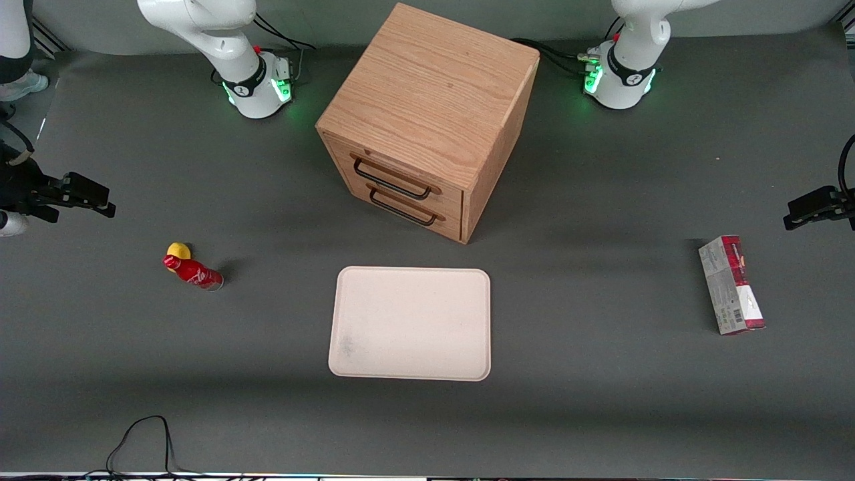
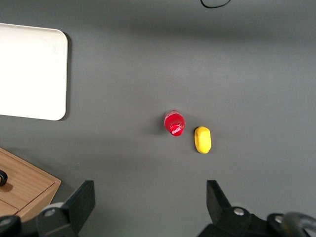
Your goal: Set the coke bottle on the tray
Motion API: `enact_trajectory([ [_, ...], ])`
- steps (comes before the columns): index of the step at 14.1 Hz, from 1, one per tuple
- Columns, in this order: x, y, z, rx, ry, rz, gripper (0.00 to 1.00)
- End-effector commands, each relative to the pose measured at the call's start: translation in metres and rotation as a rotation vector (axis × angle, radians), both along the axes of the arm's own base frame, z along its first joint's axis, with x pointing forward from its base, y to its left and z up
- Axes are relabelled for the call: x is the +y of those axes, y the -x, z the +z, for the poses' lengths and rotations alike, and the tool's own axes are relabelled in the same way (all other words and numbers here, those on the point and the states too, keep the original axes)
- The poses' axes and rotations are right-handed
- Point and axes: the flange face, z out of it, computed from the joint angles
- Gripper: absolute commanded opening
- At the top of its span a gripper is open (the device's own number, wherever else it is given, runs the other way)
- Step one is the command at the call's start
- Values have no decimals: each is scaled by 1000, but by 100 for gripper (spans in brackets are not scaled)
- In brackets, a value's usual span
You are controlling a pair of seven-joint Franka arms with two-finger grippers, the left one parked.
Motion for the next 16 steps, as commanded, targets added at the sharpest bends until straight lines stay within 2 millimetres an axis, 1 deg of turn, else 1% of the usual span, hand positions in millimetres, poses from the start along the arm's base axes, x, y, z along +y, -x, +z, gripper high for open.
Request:
enact_trajectory([
  [1, 2, 2, 5, 3, 9, -14, 100],
  [7, 2, 2, 5, 4, 12, -14, 100],
  [13, 2, 4, 0, 33, 12, -14, 100],
  [16, -4, 5, 1, 31, 12, -25, 100],
])
